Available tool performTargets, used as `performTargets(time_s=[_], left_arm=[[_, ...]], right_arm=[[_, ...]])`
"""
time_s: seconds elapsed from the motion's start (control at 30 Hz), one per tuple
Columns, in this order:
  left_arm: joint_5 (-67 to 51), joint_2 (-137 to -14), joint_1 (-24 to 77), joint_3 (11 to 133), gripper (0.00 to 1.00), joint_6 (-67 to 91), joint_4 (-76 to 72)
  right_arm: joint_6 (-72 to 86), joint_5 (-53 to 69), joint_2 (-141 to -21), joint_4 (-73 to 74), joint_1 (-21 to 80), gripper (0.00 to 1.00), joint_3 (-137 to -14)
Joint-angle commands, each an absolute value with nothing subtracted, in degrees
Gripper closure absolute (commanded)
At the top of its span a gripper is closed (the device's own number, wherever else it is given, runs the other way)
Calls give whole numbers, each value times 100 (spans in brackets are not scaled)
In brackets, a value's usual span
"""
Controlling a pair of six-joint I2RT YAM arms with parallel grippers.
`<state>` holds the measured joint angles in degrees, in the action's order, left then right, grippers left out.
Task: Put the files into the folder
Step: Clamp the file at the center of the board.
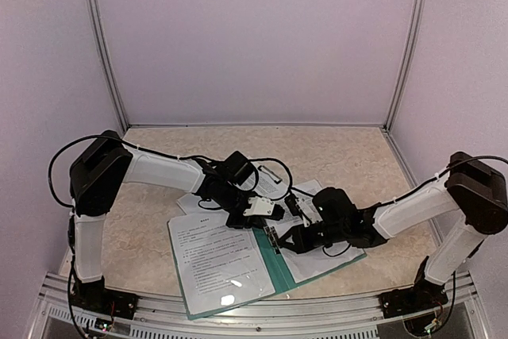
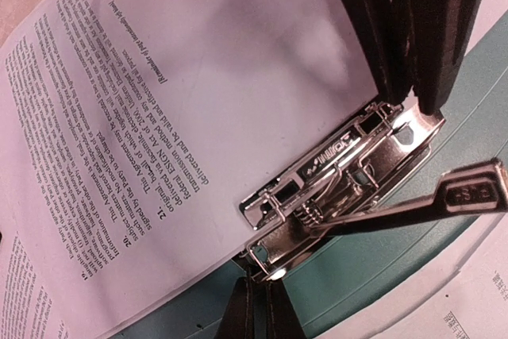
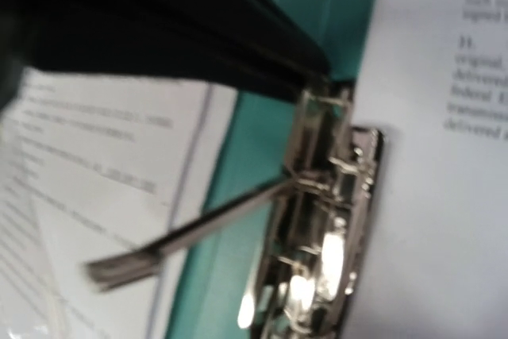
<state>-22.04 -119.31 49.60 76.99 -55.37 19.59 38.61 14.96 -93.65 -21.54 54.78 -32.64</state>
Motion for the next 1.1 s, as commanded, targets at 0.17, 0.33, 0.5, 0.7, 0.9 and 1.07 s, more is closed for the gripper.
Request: performTargets(time_s=[0.17, 0.33, 0.5, 0.7, 0.9, 1.07], left_arm=[[-2005, -12322, 5027, 7584, 100, -5416, 2593], [-1996, -12322, 5027, 7582, 100, -5411, 2610], [-2004, -12330, 5027, 7588, 100, -5406, 2626], [-2004, -12336, 5027, 7602, 100, -5408, 2621], [-2008, -12340, 5027, 7611, 100, -5398, 2626], [-2004, -12348, 5031, 7611, 100, -5397, 2630]], right_arm=[[3923, 1261, -8869, -1881, 5546, 72, -3315], [4098, 1308, -9028, -2102, 5542, 59, -3364], [4199, 1386, -9107, -2286, 5539, 56, -3442], [4129, 1455, -8976, -2325, 5538, 58, -3437], [4118, 1480, -8919, -2325, 5537, 58, -3521], [4138, 1424, -9008, -2278, 5537, 59, -3652]])
